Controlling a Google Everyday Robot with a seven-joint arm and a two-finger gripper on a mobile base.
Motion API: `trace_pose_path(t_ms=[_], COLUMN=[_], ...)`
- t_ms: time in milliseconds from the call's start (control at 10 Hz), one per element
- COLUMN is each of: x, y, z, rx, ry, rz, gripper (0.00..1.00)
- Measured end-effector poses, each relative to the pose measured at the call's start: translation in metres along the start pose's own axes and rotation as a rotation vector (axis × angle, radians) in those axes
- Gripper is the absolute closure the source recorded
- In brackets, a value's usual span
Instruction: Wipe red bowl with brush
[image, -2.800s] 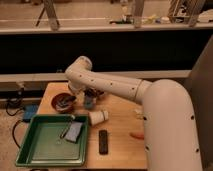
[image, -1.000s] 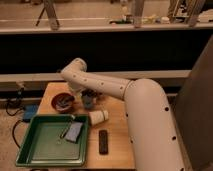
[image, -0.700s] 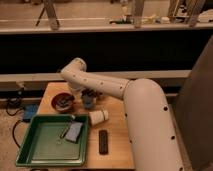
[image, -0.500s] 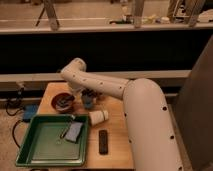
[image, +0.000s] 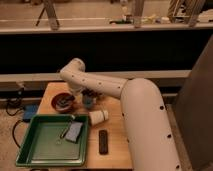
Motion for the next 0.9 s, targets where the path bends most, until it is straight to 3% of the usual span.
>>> trace_pose_path(t_ms=[500,900], x=[0.000,0.000], y=[0.002,0.006], z=[0.003,-0.013], rx=[0.000,0.018], ry=[-0.001,-0.036], rz=[-0.001,-0.014], gripper=[0.98,1.00])
